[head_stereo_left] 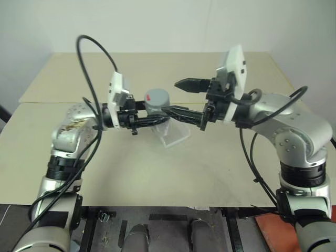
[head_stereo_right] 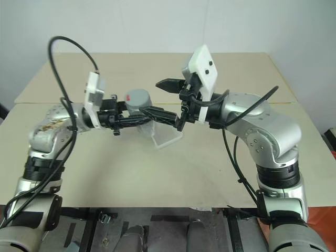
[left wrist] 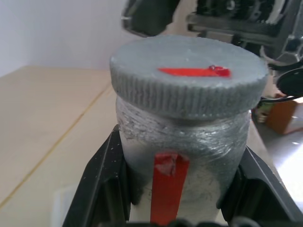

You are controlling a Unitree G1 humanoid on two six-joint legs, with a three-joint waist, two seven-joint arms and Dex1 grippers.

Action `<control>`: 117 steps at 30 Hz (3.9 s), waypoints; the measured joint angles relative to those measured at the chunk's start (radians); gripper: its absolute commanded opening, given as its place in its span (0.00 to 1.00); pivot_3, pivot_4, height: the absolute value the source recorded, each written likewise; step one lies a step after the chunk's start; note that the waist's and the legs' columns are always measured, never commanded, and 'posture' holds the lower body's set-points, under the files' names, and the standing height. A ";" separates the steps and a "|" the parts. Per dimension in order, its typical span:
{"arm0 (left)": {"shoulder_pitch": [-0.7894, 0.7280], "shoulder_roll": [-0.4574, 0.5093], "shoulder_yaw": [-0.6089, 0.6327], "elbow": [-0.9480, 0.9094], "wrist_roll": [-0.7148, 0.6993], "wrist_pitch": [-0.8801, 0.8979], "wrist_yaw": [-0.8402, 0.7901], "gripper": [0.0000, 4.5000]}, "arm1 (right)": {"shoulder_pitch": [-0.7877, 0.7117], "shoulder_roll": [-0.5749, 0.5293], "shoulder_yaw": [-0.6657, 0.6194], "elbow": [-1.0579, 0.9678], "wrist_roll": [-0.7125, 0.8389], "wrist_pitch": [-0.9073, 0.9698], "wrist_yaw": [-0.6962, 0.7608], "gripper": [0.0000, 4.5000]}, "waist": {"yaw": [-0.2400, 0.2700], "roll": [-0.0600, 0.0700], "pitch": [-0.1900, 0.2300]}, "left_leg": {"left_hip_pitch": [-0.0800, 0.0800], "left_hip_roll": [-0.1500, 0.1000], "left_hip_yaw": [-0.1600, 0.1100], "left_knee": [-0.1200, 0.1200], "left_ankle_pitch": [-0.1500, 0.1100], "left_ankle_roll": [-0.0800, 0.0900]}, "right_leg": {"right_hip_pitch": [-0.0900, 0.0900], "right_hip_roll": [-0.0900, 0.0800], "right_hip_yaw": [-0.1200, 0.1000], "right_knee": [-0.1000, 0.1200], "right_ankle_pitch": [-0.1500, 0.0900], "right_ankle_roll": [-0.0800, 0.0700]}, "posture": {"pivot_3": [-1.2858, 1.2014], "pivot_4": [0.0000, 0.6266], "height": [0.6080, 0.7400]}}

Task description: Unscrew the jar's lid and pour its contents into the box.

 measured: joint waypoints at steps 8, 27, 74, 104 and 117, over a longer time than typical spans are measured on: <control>-0.041 -0.039 -0.023 0.062 0.032 -0.049 -0.062 0.43 | -0.028 0.043 0.040 0.004 -0.036 0.023 -0.019 1.00 | -0.023 0.000 0.000 | -0.001 0.000 -0.001 0.000 0.001 -0.001 | -0.001 0.000 0.000 0.001 0.000 0.000 | 0.52 0.24 1.00; -0.036 -0.009 -0.024 0.010 0.005 -0.012 -0.181 0.43 | -0.064 0.047 0.056 0.188 -0.054 -0.119 0.328 0.61 | -0.022 0.000 0.000 | -0.001 0.000 -0.001 0.000 0.001 -0.001 | -0.001 0.000 0.000 0.001 0.000 0.000 | 0.52 0.24 1.00; -0.056 -0.037 -0.019 0.102 0.085 -0.077 -0.134 0.43 | -0.047 0.151 0.061 0.093 -0.203 -0.019 0.040 0.99 | -0.047 0.001 0.000 | 0.000 0.000 -0.002 0.001 0.001 -0.002 | -0.002 0.000 0.000 0.010 0.000 0.000 | 0.52 0.24 1.00; 0.042 0.055 0.025 -0.003 0.035 -0.025 -0.143 0.43 | 0.039 -0.007 -0.079 0.066 -0.129 -0.056 0.151 0.99 | -0.044 0.001 0.000 | -0.001 0.000 -0.002 0.001 0.001 -0.002 | -0.001 0.000 0.000 0.010 0.000 0.000 | 0.52 0.24 1.00; 0.000 -0.033 -0.017 0.015 0.041 -0.045 -0.134 0.43 | -0.031 0.154 0.067 0.043 -0.149 -0.046 0.068 0.99 | -0.046 0.001 0.000 | -0.001 0.000 -0.002 0.001 0.001 -0.002 | -0.002 0.000 0.000 0.010 0.000 0.000 | 0.52 0.24 1.00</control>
